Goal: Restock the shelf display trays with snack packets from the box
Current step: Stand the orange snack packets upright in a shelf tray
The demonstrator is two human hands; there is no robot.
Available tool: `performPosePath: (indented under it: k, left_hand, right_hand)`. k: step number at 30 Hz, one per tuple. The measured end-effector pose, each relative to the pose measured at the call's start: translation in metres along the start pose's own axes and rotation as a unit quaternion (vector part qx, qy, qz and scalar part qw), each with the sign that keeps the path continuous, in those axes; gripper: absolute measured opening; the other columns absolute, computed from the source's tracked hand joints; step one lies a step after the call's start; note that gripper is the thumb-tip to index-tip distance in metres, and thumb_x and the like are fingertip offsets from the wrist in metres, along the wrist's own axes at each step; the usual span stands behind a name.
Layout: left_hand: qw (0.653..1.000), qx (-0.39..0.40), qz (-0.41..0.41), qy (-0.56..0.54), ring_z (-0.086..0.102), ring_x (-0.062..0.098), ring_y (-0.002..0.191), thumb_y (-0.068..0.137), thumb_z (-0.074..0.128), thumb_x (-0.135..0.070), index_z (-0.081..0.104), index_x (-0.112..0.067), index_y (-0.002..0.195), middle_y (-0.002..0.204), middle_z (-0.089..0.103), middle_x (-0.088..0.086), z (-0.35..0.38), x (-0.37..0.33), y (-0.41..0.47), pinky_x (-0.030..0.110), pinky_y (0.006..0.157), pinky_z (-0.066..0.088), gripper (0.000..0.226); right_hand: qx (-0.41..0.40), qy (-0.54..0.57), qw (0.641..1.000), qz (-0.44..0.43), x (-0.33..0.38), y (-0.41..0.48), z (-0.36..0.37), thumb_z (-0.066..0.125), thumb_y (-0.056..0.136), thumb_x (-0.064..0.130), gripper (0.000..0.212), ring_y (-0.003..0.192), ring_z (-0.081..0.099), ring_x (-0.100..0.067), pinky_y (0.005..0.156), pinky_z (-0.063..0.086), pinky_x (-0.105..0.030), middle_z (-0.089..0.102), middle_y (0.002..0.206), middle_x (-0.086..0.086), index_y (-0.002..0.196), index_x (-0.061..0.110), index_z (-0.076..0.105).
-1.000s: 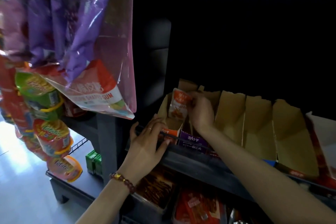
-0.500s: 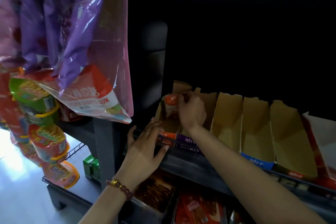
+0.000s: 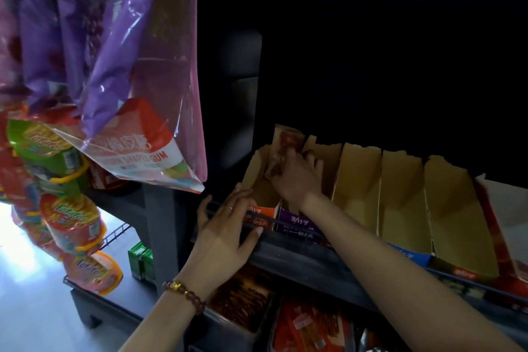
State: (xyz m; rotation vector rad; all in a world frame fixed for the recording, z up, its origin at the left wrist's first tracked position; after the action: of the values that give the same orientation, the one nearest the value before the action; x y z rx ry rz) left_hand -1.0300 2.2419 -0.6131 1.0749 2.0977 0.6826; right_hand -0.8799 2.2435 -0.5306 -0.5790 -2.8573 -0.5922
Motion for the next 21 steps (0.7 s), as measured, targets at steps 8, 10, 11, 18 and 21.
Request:
performPosePath:
  k: [8,10,11,18,21]
  left_hand:
    - [1.000,-0.002,0.005,0.005,0.019,-0.003,0.141,0.086,0.041,-0.043,0.044,-0.029,0.116,0.139,0.047,-0.010,-0.0002,-0.0009,-0.0002,0.041,0.115,0.005,0.034]
    - [1.000,-0.004,0.006,0.004,0.020,-0.003,0.141,0.086,0.041,-0.043,0.045,-0.028,0.115,0.138,0.047,-0.011,-0.0004,-0.0014,-0.0006,0.041,0.115,0.004,0.033]
    - [1.000,-0.006,0.005,0.005,0.019,-0.004,0.141,0.086,0.041,-0.042,0.046,-0.028,0.114,0.137,0.048,-0.011,-0.0005,-0.0014,-0.0007,0.040,0.115,0.003,0.032]
    - [1.000,-0.004,0.002,0.008,0.016,-0.010,0.138,0.084,0.040,-0.039,0.043,-0.031,0.110,0.128,0.054,-0.011,-0.0009,-0.0002,0.0022,0.037,0.113,0.006,0.028]
    - [1.000,-0.003,0.003,0.011,0.017,-0.009,0.138,0.083,0.039,-0.039,0.040,-0.032,0.110,0.128,0.054,-0.010,-0.0008,-0.0006,0.0026,0.037,0.113,0.006,0.028]
  right_hand:
    - [0.041,-0.239,0.970,-0.003,0.0053,-0.0014,-0.0014,0.034,0.097,0.039,0.048,0.128,0.030,-0.028,0.104,0.023,-0.038,0.042,0.138,-0.008,0.137,0.012,0.042]
    - [0.052,-0.250,0.967,-0.004,0.0057,-0.0014,0.0007,0.036,0.097,0.037,0.049,0.128,0.029,-0.028,0.104,0.023,-0.038,0.041,0.138,-0.008,0.139,0.012,0.039]
    - [0.055,-0.252,0.966,-0.005,0.0060,-0.0013,0.0012,0.037,0.097,0.036,0.049,0.128,0.029,-0.028,0.104,0.023,-0.038,0.040,0.139,-0.008,0.139,0.012,0.038]
    - [0.060,-0.253,0.965,-0.019,0.0071,0.0018,0.0018,0.035,0.098,0.044,0.054,0.127,0.032,-0.027,0.102,0.027,-0.035,0.038,0.140,-0.010,0.142,0.012,0.034]
    - [0.050,-0.279,0.959,0.003,0.0053,-0.0006,-0.0004,0.032,0.099,0.046,0.060,0.132,0.028,-0.030,0.107,0.024,-0.037,0.034,0.145,-0.013,0.144,0.007,0.029]
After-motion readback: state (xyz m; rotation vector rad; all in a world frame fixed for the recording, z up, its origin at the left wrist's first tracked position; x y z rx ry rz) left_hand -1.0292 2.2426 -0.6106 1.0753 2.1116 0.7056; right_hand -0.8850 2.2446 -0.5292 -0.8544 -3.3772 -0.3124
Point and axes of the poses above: each hand's wrist, its own y-axis towards the middle knuckle, its own z-axis out of the palm, x = y × z, the point moved 6 cm from there along y, towards the middle knuckle
